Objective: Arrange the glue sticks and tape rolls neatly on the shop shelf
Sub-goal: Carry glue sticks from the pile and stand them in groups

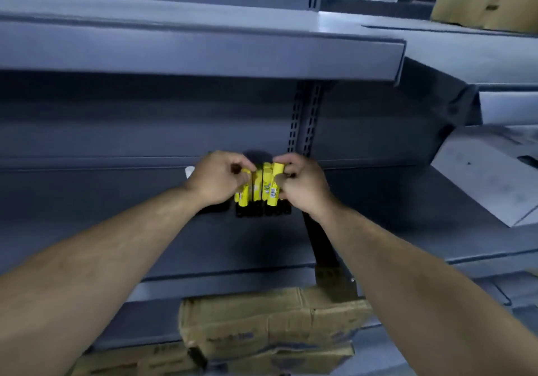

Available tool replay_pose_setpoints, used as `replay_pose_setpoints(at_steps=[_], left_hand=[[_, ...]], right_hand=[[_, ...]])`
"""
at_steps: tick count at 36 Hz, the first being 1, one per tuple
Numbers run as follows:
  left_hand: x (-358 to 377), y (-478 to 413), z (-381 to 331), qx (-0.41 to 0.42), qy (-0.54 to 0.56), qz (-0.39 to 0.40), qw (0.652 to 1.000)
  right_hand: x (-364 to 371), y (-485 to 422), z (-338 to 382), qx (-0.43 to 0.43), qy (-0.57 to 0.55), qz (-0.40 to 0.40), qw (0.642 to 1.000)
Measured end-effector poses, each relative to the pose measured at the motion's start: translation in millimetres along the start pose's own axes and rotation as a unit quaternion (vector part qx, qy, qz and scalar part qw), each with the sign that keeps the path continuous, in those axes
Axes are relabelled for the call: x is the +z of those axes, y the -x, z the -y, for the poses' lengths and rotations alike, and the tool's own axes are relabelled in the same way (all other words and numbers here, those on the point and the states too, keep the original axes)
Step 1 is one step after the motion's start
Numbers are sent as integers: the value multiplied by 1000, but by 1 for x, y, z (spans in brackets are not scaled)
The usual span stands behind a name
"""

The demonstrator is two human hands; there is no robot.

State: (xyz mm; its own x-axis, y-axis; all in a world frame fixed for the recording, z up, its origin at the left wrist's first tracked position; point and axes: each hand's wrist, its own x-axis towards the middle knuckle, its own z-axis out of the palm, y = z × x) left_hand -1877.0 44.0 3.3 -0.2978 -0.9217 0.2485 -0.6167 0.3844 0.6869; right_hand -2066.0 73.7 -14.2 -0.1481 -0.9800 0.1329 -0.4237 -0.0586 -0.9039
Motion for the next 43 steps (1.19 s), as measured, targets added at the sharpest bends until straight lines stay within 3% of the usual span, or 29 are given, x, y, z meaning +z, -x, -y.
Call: replay_pose_setpoints(at_steps=[12, 29, 43], left_hand=[[10, 4, 18, 21, -82, -55, 995], [13, 3, 24, 46, -81, -59, 994], [14, 4, 23, 94, -150, -19, 984]], right_hand=[[-1, -5, -5, 4, -17, 36, 999], [1, -5, 8, 15, -17, 38, 999], [9, -4, 12, 17, -10, 33, 999]])
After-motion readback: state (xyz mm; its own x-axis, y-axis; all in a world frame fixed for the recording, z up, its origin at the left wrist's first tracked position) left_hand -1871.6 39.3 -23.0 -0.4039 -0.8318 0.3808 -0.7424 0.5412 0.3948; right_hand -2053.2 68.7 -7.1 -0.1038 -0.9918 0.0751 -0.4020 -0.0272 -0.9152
